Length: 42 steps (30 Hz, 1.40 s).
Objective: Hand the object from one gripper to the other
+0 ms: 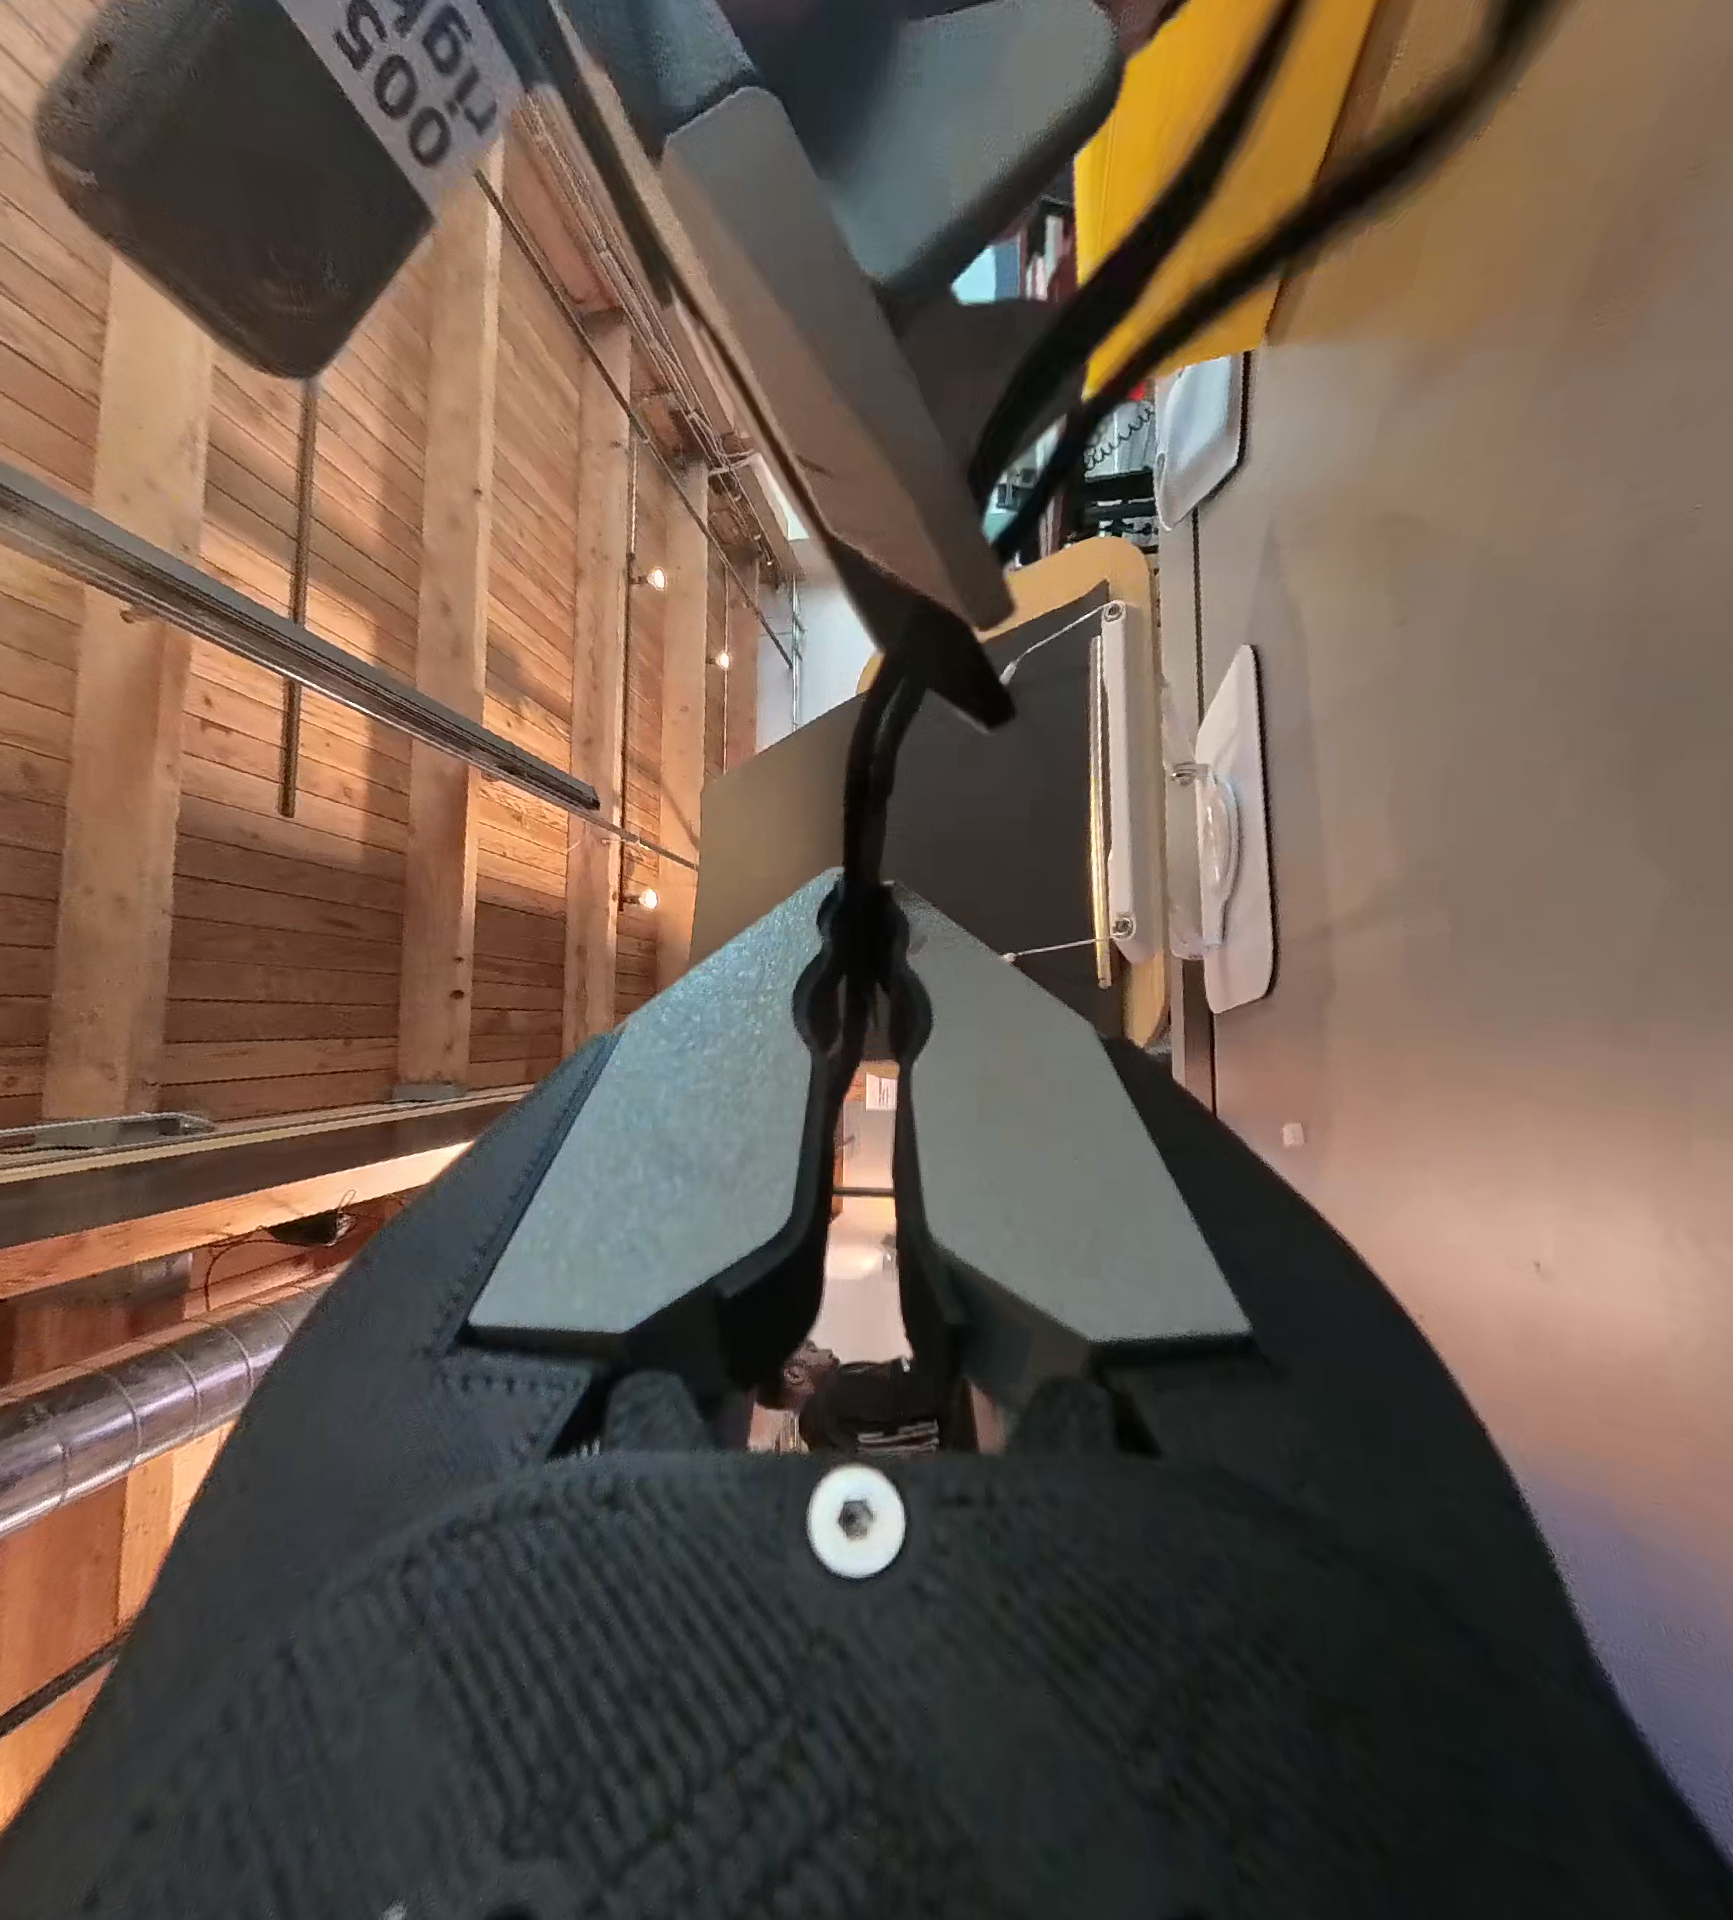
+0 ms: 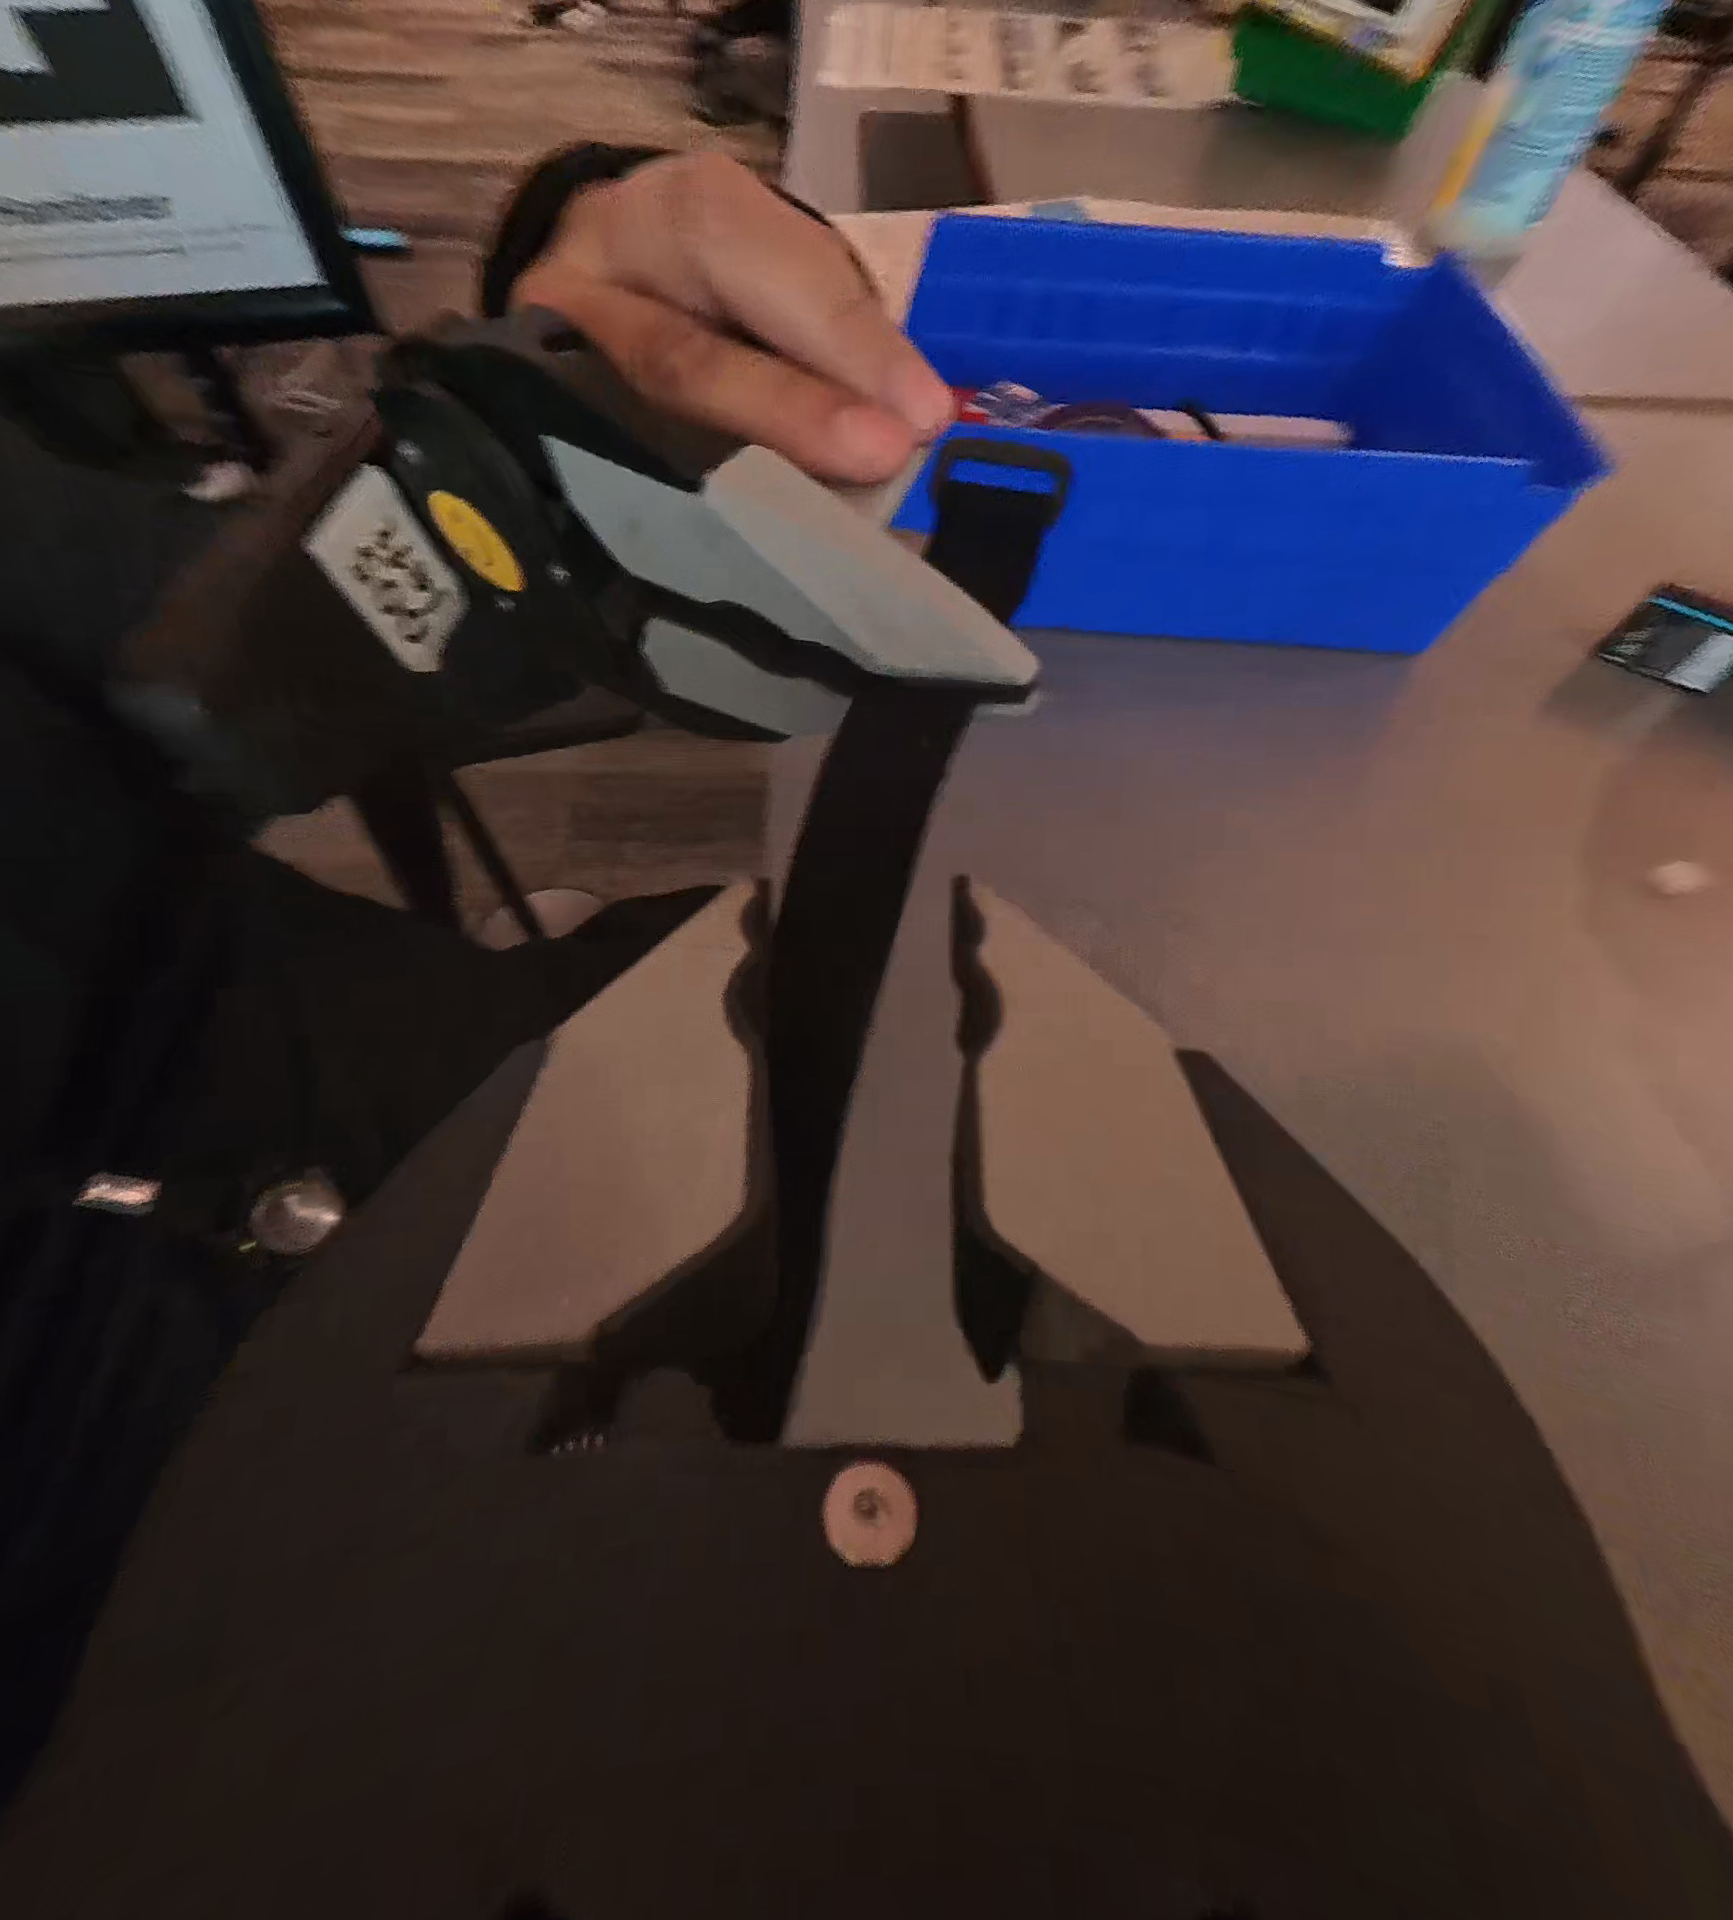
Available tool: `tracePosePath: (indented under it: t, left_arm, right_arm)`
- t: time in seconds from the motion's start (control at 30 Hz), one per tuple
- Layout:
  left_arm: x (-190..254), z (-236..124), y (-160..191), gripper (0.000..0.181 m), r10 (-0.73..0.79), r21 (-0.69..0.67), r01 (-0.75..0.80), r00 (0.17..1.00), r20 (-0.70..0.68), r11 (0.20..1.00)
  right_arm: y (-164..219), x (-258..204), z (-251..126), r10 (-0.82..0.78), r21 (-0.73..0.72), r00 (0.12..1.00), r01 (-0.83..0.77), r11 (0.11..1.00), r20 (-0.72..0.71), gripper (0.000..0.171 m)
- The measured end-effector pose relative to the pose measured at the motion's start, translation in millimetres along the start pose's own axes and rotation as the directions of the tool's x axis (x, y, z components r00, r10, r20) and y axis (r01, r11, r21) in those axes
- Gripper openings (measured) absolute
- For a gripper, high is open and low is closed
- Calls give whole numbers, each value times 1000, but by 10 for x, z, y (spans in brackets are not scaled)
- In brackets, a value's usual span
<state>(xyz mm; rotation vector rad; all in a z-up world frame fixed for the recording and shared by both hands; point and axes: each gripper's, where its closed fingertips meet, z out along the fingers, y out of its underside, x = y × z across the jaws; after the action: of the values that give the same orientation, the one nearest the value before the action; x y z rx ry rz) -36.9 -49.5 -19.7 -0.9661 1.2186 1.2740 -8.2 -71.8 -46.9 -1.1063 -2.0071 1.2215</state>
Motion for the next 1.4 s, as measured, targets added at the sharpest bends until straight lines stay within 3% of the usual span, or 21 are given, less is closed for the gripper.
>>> tracePosePath:
  t: [0.03,0.17,0.37,0.5,0.6,0.67,0.73,0.87,1.03,1.3,1.4]
  left_arm:
    - [-5,-5,9,2,3,1,-4,1000,5,1000]
    - [-32,-30,-19,2,-25,32,25,1000,16,999]
    - [-78,-10,56,13,-279,20,280,960,-34,960]
    - [-173,-26,135,23,-507,-6,508,858,-83,861]
    - [-149,8,165,29,-701,-68,700,697,-148,711]
    - [-160,17,188,33,-784,-92,782,597,-172,616]
    - [-269,-17,199,32,-813,-51,817,561,-157,574]
    - [-366,-82,175,32,-787,-40,791,601,-140,611]
    - [-254,-88,-37,34,-623,-22,628,766,-159,778]
    - [54,-13,-53,45,-411,-75,404,892,-188,911]
    - [145,14,-98,39,-340,-61,335,920,-196,940]
  right_arm:
    - [-33,-48,-8,4,26,999,-5,1000,41,21]
    - [-80,-63,-57,31,65,996,-36,997,80,15]
    - [-69,230,-152,30,55,993,-24,998,-115,10]
    - [-140,565,-406,45,108,942,-9,994,-332,9]
    - [-269,489,-487,-25,150,940,80,985,-341,9]
    - [-232,463,-486,-106,76,920,145,987,-378,9]
    - [-135,500,-487,-202,-47,875,202,978,-440,9]
    - [-73,492,-435,-255,-132,851,218,967,-459,10]
    - [-24,386,-239,-231,-133,897,195,972,-377,10]
    - [59,68,-33,-369,-203,900,326,923,-233,10]
    - [-18,-108,-4,-332,-121,932,316,941,-146,9]
